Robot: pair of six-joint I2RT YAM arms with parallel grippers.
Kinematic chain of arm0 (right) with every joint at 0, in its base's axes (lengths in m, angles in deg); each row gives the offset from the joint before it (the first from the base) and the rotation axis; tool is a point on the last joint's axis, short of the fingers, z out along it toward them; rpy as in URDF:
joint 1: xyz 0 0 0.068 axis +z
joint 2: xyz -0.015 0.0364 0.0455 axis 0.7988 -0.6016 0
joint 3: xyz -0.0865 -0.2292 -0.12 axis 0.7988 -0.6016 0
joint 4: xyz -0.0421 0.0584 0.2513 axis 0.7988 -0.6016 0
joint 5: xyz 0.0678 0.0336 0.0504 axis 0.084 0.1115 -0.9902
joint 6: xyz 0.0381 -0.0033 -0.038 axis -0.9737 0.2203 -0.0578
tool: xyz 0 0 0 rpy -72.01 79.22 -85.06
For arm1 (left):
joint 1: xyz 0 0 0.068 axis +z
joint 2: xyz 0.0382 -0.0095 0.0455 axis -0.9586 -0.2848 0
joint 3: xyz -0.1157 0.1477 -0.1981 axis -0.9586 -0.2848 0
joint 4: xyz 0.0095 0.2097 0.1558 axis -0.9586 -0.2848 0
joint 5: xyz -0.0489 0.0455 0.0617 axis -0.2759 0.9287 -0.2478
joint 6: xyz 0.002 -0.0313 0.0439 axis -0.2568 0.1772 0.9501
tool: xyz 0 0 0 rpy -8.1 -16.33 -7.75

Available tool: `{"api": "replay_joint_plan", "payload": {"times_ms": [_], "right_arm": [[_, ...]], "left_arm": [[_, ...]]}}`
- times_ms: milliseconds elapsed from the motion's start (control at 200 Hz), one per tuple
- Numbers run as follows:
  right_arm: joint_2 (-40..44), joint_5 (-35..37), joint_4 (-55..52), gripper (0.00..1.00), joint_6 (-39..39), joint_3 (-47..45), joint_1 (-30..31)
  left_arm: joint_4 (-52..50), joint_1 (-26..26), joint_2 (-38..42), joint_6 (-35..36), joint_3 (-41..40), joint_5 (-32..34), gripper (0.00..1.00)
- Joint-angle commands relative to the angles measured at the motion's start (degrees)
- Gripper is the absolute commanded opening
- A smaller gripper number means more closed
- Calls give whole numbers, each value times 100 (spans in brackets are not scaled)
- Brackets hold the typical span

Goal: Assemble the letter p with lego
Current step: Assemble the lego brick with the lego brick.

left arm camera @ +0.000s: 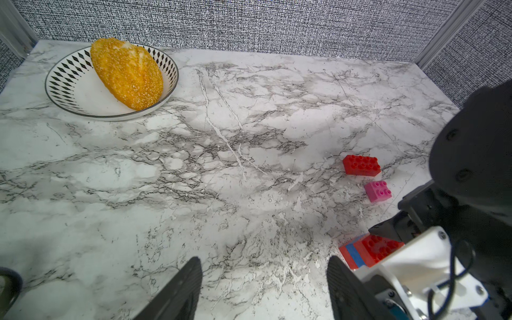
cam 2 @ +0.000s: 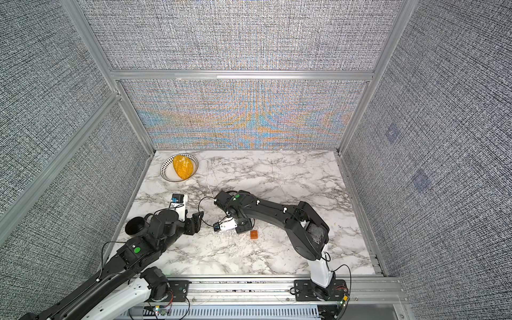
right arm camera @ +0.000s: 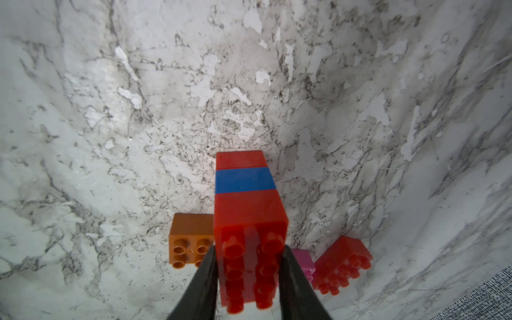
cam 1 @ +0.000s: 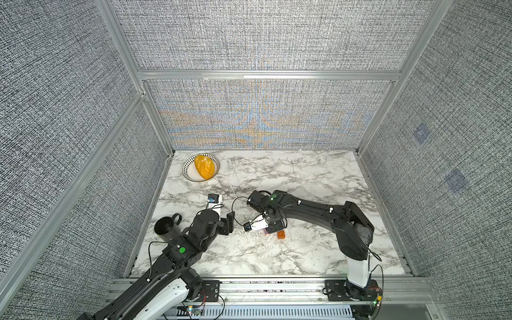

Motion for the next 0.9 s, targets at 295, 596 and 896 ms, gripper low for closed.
{"api": "replay_joint_plan", "payload": {"times_ms": [295,596,896], "right_arm": [[217,46,212,39,-239,-45,6],[-66,-84,-77,36,-366,54,-9],[-384,-261,-305,32,-1316,330,-97]], "left_arm": [[77,-8,140,65,25,-84,73],[95,-7,122,56,7,-96,73],[77,-7,155,83,7,-66,73]]}}
